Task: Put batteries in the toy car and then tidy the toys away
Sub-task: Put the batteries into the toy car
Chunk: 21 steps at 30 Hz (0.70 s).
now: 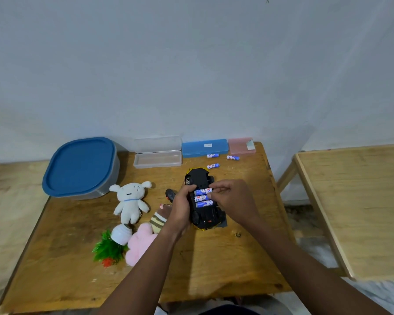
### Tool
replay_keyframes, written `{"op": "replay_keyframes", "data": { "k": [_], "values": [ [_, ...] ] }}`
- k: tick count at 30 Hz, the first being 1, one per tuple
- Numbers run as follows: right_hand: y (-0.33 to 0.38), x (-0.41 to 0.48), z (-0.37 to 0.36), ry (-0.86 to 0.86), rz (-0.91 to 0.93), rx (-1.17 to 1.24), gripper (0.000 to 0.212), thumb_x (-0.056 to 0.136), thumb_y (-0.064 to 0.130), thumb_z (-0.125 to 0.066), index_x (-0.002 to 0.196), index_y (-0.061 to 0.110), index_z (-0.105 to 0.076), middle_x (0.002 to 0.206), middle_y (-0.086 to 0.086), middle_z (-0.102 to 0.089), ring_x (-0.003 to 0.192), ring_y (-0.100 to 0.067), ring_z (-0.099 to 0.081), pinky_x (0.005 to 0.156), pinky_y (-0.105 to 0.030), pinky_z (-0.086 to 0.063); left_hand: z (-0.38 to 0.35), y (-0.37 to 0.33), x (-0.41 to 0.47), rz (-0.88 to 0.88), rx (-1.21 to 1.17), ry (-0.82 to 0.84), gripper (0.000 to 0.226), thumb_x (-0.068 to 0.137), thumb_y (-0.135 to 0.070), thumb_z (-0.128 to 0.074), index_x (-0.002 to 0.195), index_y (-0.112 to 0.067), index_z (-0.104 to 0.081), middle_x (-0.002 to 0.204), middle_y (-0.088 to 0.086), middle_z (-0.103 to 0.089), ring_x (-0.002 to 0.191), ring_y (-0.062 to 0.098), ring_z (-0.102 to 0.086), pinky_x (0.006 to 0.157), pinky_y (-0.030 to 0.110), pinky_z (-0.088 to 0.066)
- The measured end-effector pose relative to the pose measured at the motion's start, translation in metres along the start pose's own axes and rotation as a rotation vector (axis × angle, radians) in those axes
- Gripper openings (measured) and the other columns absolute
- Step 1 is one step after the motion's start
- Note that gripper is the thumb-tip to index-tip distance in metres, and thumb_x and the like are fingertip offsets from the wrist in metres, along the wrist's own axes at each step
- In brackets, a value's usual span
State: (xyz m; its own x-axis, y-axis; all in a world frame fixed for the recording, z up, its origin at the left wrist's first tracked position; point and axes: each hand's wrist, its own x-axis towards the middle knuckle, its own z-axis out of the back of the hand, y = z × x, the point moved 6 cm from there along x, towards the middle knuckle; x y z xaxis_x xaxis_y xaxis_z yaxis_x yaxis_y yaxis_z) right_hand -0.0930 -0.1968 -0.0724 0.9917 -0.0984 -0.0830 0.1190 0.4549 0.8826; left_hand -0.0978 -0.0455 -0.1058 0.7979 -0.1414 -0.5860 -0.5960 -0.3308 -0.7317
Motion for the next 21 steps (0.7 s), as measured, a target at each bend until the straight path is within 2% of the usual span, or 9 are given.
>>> {"op": "replay_keyframes", "data": {
  "k": [3,6,10,13,16,18,21],
  "values": [
    [0.006,0.001,0.002,0.037,0.069,-0.108,0.021,0.078,0.021,-0.082,0.098,0.016,-0.078,0.082,0.004,-0.073,0.070,-0.003,-0.064,0.060,-0.019,-0.050,0.001,0.002,0.000,0.011,-0.010,0.016,0.044,0.099,-0.026,-0.041,0.125,0.000,-0.064,0.110,0.021,-0.073,0.094,0.033,-0.070,0.087,0.044,-0.055],
    [0.013,0.003,0.003,0.074,0.165,-0.203,0.012,0.081,0.021,-0.078,0.093,0.018,-0.073,0.092,0.003,-0.063,0.072,-0.005,-0.060,0.061,-0.022,-0.049,0.001,0.004,0.001,0.029,-0.025,0.028,0.040,0.099,-0.025,-0.041,0.117,-0.002,-0.067,0.095,0.016,-0.074,0.082,0.030,-0.070,0.079,0.041,-0.055],
    [0.016,0.001,0.003,0.092,0.199,-0.116,0.010,0.084,0.020,-0.075,0.093,0.017,-0.071,0.087,0.006,-0.071,0.075,-0.006,-0.065,0.060,-0.015,-0.048,0.002,0.003,0.002,0.039,-0.036,0.039,0.040,0.100,-0.026,-0.040,0.116,-0.003,-0.068,0.097,0.016,-0.074,0.084,0.029,-0.070,0.079,0.041,-0.055],
    [0.015,-0.001,0.005,0.076,0.074,0.171,0.013,0.085,0.012,-0.074,0.098,0.012,-0.076,0.089,0.003,-0.076,0.081,-0.007,-0.071,0.069,-0.019,-0.057,0.005,0.003,0.004,0.034,-0.050,0.030,0.039,0.099,-0.026,-0.040,0.116,-0.003,-0.067,0.095,0.016,-0.074,0.084,0.030,-0.070,0.079,0.041,-0.054],
    [0.007,-0.001,0.004,0.085,-0.155,0.543,0.014,0.091,0.009,-0.068,0.102,0.012,-0.076,0.095,-0.007,-0.077,0.092,-0.020,-0.074,0.080,-0.028,-0.060,0.008,0.003,0.006,0.029,-0.073,0.012,0.037,0.098,-0.026,-0.042,0.114,-0.005,-0.067,0.092,0.015,-0.074,0.082,0.031,-0.070,0.081,0.043,-0.054],
    [0.004,0.000,0.001,0.119,-0.265,0.664,0.016,0.097,0.010,-0.060,0.105,0.012,-0.074,0.102,-0.013,-0.076,0.095,-0.023,-0.074,0.082,-0.032,-0.060,0.008,0.002,0.007,0.024,-0.077,0.009,0.036,0.098,-0.026,-0.043,0.113,-0.005,-0.068,0.090,0.014,-0.074,0.081,0.030,-0.069,0.081,0.043,-0.054],
    [0.004,0.002,-0.006,0.166,-0.392,0.719,0.026,0.100,0.006,-0.047,0.105,0.009,-0.073,0.106,-0.019,-0.072,0.093,-0.026,-0.074,0.081,-0.036,-0.060,0.005,0.001,0.008,0.017,-0.084,0.024,0.036,0.099,-0.025,-0.041,0.109,-0.005,-0.069,0.091,0.015,-0.075,0.079,0.029,-0.070,0.081,0.043,-0.053]
  ]
}}
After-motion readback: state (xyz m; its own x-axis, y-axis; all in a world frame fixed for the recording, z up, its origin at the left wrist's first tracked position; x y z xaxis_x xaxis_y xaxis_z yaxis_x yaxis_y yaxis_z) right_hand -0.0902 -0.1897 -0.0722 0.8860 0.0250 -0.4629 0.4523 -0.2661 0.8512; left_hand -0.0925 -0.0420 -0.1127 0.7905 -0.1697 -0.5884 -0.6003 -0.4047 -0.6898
